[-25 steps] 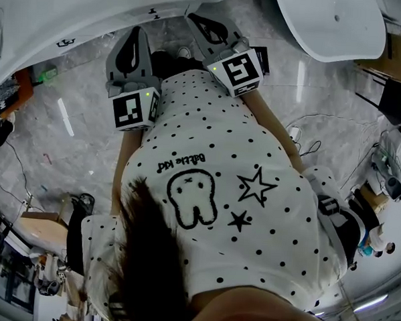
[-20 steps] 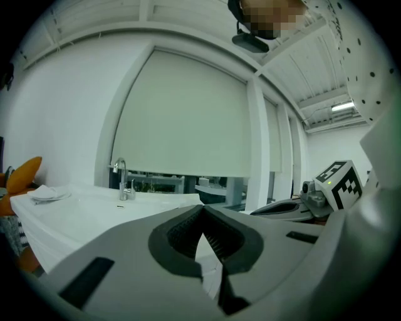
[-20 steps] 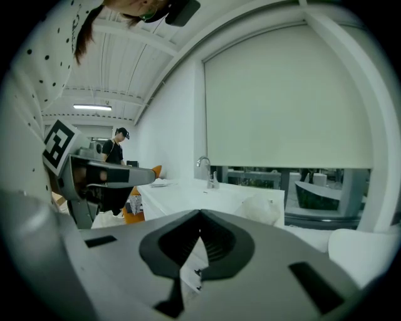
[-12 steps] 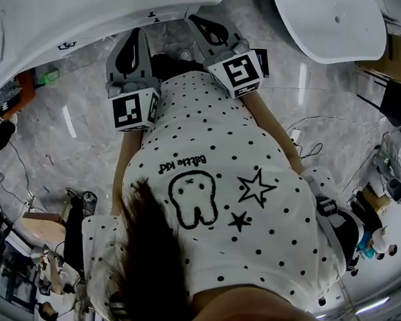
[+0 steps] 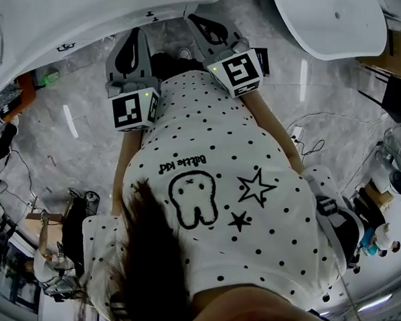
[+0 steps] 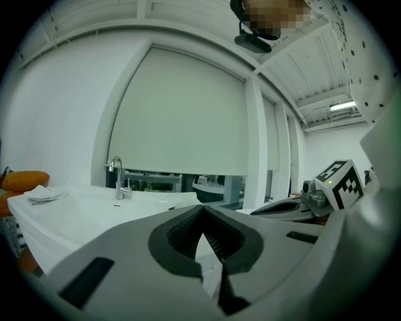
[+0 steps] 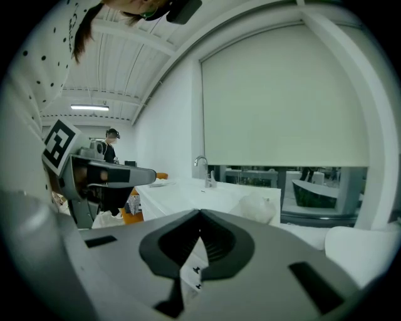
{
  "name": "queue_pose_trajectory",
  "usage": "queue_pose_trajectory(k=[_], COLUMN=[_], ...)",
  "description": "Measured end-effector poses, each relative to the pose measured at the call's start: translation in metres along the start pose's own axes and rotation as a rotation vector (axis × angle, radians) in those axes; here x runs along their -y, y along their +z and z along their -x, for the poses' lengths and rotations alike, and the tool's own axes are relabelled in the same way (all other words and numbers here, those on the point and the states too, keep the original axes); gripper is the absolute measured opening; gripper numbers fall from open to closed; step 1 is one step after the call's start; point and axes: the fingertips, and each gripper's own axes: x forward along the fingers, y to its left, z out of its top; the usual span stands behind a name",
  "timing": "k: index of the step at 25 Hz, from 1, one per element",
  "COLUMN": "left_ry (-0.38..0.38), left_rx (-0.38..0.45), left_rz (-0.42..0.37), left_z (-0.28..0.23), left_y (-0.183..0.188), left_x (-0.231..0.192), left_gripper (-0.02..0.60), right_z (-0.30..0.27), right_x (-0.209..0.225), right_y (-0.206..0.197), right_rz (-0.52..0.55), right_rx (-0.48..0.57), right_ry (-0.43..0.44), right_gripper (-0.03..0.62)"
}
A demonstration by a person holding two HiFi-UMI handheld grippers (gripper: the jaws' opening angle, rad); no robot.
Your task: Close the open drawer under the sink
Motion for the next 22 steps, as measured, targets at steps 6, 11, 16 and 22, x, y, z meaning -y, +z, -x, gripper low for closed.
queue_pose_trajectory(k=[6,11,16,22], left_ry=[0.001,0.001,0.000,0.007], left_rx=[-0.006,-0.006,-0.005,0.002], left_rz=[0.004,0.009,0.015,0.023], left_z=[-0.002,-0.002,-0.001,0.002], left_y=[-0.004,-0.003,-0.006,-0.003], left_x=[-0.003,-0.004,-0.010,-0.009], left_gripper=[0.005,0.005,0.005,0.005], right_z=[-0.002,-0.001,-0.005,-0.003], right_x=[0.001,0.001,-0.003,-0.005], right_y=[-0.003,-0.002,-0.005,-0.003], right_rz=[-0.001,0.002,0.005,0.008], right_rx=[-0.005,-0.009,-0.014,-0.017], right_ry=[-0.006,-0.010,-0.011,-0.007], right_gripper=[0.014,0.014,0.014,0.014])
